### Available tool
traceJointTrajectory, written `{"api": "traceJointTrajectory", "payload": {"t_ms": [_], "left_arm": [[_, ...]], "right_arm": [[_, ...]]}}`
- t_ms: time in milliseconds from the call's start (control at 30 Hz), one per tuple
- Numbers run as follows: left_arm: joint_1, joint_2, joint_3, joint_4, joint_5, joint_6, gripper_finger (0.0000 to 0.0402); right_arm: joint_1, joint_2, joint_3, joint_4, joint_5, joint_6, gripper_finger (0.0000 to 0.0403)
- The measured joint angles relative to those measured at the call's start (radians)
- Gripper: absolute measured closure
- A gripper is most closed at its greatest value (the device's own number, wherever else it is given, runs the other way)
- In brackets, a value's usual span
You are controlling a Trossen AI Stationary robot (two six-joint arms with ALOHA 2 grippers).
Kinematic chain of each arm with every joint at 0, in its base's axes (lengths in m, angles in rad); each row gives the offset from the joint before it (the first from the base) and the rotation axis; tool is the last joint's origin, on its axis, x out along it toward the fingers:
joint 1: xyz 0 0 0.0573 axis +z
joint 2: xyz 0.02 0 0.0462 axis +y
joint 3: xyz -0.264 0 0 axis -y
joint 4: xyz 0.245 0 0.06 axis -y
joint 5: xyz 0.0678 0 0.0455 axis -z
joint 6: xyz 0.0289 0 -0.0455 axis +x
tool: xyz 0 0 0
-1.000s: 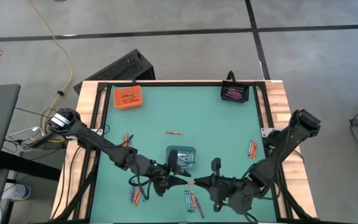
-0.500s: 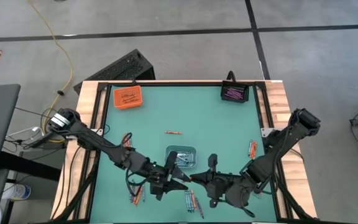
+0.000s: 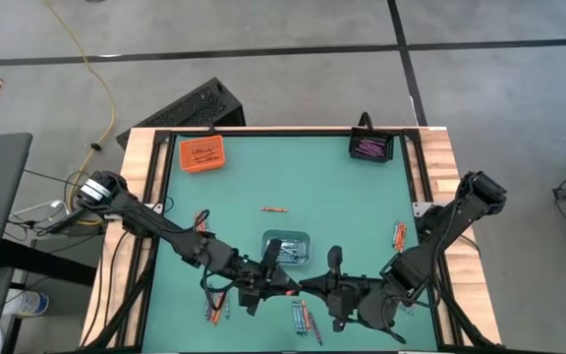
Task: Sort crayons
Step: Put the orange crayon into the orange bin
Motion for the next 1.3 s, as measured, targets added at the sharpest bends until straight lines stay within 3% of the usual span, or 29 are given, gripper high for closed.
{"api": "traceJointTrajectory", "payload": {"t_ms": [300, 500, 633, 733, 867, 1100, 1300], "left_arm": [[0.011, -0.001, 0.0, -0.028, -0.001, 0.015, 0.0396], [0.059, -0.037, 0.0, -0.171, -0.026, 0.015, 0.0396], [0.136, -0.092, 0.0, -0.392, -0.134, 0.032, 0.0396], [0.253, -0.153, 0.0, -0.617, -0.218, -0.009, 0.0396], [0.494, -0.232, 0.0, -0.898, -0.224, -0.115, 0.0396], [0.98, -0.259, 0.0, -1.188, -0.048, -0.169, 0.0396], [1.216, -0.253, -0.001, -1.217, 0.09, -0.124, 0.0396]], "right_arm": [[-0.011, 0.0, 0.0, -0.04, 0.005, 0.055, 0.0378], [-0.042, 0.0, 0.0, -0.212, 0.069, 0.224, 0.0299], [-0.073, 0.0, 0.0, -0.464, 0.088, 0.483, 0.0234], [-0.082, 0.004, -0.001, -0.671, 0.042, 0.729, 0.02], [-0.049, 0.016, -0.047, -0.816, -0.015, 0.955, 0.0186], [0.057, 0.018, -0.118, -0.878, -0.023, 1.199, 0.02], [0.125, 0.018, -0.124, -0.901, -0.022, 1.301, 0.0216]]}}
